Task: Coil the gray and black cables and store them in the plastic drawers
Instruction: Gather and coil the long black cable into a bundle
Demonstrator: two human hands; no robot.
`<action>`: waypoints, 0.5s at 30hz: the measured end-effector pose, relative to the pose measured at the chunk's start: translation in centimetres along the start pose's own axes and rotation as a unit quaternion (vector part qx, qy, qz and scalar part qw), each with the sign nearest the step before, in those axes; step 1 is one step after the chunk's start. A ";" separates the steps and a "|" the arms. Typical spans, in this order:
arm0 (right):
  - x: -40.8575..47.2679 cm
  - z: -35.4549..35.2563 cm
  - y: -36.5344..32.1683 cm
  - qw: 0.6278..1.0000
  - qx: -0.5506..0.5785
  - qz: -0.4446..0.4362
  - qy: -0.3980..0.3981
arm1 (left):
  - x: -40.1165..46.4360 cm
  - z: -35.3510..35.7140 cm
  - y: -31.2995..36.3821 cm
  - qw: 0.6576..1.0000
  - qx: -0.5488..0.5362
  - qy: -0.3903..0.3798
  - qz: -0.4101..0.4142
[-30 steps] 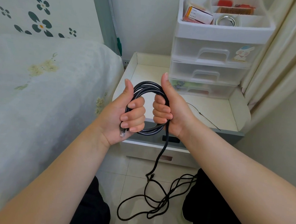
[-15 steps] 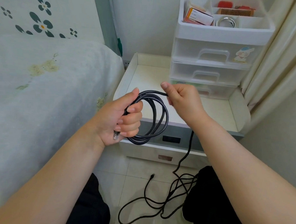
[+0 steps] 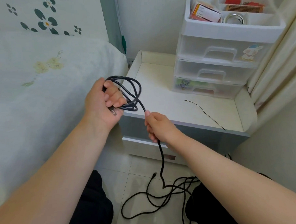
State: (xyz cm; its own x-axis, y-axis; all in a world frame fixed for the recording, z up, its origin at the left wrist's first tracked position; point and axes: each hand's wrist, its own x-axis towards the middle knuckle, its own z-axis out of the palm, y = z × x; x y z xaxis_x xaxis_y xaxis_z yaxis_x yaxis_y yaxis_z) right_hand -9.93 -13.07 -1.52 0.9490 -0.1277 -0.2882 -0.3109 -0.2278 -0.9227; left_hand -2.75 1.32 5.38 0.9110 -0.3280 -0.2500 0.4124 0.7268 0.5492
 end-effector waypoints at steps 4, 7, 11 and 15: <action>-1.5 1.4 2.0 0.982 0.056 0.161 -0.079 | 1.8 -1.4 1.5 0.993 -0.062 0.077 0.064; -2.1 2.1 2.8 0.988 -0.051 0.145 -0.021 | 2.7 -2.5 2.3 0.981 -0.059 0.153 0.108; -3.0 1.7 2.7 0.939 -0.331 -0.001 0.096 | 2.8 -2.2 2.2 0.968 -0.015 0.200 0.153; -3.8 1.6 0.5 0.880 -0.464 -0.063 0.074 | 2.3 -0.7 0.7 0.958 0.097 0.200 0.183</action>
State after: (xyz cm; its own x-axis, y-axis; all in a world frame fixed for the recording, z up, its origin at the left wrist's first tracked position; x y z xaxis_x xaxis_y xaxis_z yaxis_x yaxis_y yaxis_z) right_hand -13.56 -11.14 -1.28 0.9832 -0.1532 -0.0995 -0.1773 -0.9313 -0.3181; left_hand -0.32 1.49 4.64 0.9373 0.2120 -0.2765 0.0942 0.6098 0.7869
